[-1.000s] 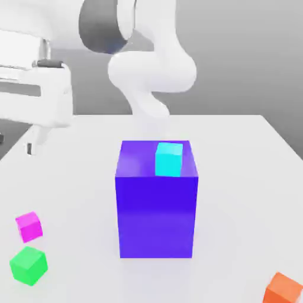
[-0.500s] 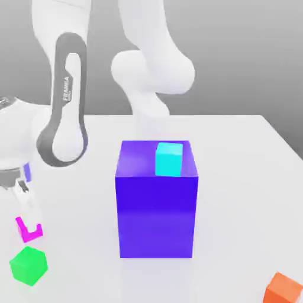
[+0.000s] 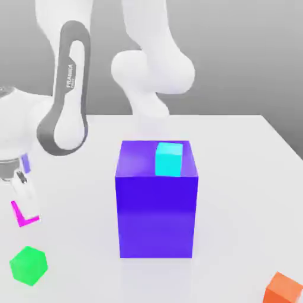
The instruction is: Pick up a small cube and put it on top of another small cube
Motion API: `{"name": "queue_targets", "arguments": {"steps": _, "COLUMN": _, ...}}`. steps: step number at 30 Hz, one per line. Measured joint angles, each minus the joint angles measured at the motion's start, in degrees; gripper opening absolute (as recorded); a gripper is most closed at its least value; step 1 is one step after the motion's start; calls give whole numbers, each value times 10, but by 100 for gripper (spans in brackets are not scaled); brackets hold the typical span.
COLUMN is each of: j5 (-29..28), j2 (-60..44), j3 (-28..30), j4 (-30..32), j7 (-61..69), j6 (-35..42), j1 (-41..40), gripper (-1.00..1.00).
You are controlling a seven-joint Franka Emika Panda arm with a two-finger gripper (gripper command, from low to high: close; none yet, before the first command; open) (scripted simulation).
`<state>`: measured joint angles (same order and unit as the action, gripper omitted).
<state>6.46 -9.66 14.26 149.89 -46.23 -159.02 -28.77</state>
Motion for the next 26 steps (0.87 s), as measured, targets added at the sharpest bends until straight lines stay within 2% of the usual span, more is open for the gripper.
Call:
{"name": "queue_targets", "arguments": {"steps": 17, "j5": -46, "j2": 3, "j3": -83, "j4": -109, "j7": 241, "j6": 108, "j1": 26, "gripper": -100}}
{"name": "queue_targets", "arguments": {"steps": 22, "j5": -32, "j2": -77, "j3": -98, "j4": -120, "j7": 267, "j6": 38, "j1": 21, "gripper": -100}}
{"name": "queue_targets", "arguments": {"steps": 23, "j5": -30, "j2": -88, "j3": -99, "j4": -120, "j7": 268, "j6": 28, "j1": 20, "gripper": 100}}
{"name": "queue_targets", "arguments": {"steps": 26, "j5": -30, "j2": -88, "j3": -99, "j4": -120, "j7": 268, "j6": 28, "j1": 20, "gripper": 100}}
